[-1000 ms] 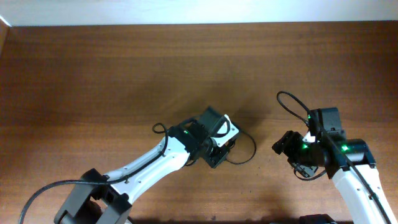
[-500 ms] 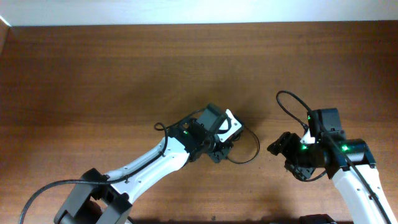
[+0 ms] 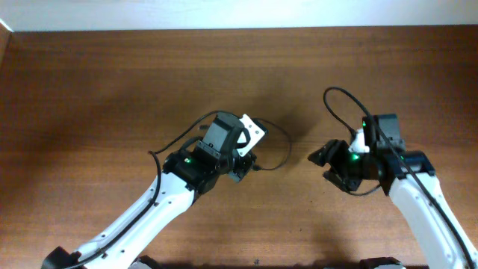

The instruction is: Untangle cables

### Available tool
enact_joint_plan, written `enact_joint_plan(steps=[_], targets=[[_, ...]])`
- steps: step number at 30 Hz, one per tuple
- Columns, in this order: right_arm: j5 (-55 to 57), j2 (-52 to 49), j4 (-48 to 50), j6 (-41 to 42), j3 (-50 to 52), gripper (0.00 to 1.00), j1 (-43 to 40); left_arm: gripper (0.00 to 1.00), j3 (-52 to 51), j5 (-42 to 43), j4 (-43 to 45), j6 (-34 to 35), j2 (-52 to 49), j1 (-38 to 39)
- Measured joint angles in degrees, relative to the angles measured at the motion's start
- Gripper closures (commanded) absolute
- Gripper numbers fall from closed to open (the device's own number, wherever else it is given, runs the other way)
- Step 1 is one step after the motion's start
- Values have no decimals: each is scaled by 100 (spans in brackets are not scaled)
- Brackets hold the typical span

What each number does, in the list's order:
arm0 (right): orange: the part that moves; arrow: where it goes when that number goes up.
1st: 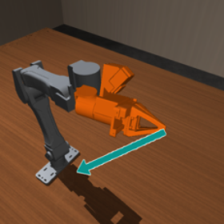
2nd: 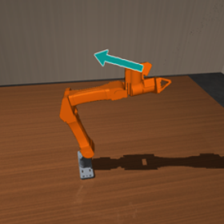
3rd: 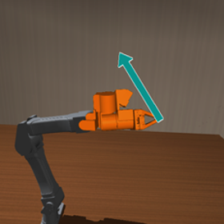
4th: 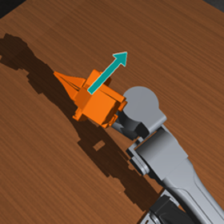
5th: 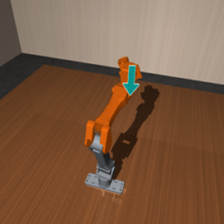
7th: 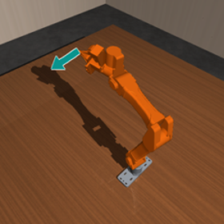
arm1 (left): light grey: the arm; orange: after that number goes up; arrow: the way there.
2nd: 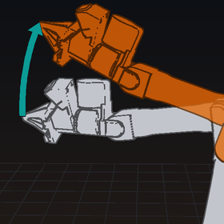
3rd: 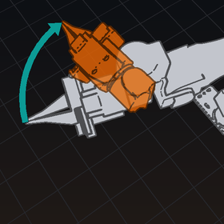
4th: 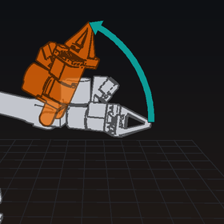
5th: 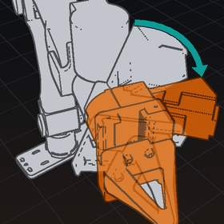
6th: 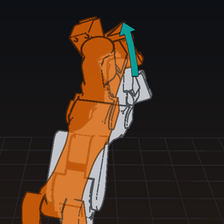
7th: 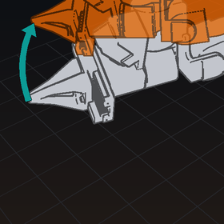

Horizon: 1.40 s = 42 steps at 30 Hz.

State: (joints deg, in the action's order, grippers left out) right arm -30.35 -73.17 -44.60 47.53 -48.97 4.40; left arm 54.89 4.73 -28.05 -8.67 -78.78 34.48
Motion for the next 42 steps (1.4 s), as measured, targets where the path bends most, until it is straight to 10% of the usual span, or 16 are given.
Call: enact_joint_plan(steps=[5, 16, 23, 29, 34, 37, 42], targets=[[-2015, -887, 1237, -278, -11, 53, -4, 100, 0, 385, -20, -1187, 70, -31], [-3091, -1058, 2009, -256, -15, 74, 450, 100, -7, 5327, -127, -1436, 133, -3016], [-2889, -1082, 4424, 1156, -44, 60, 1075, 100, -17, 3440, -391, -1628, 144, -2223], [-1770, -1080, 4459, 1725, -46, 60, 1604, 100, -26, 2859, -411, -2094, 144, -1547], [-791, -1080, 3762, 1891, -61, 65, 1886, 100, -44, 2889, -398, -2277, 160, -1379], [-610, -1080, 3762, 1982, -72, 96, 1891, 100, -70, 3298, -273, -2332, 398, -1353], [-695, -1005, 3226, 2092, -284, 96, 1902, 100, -166, 3449, -125, -2288, 813, -1370]])
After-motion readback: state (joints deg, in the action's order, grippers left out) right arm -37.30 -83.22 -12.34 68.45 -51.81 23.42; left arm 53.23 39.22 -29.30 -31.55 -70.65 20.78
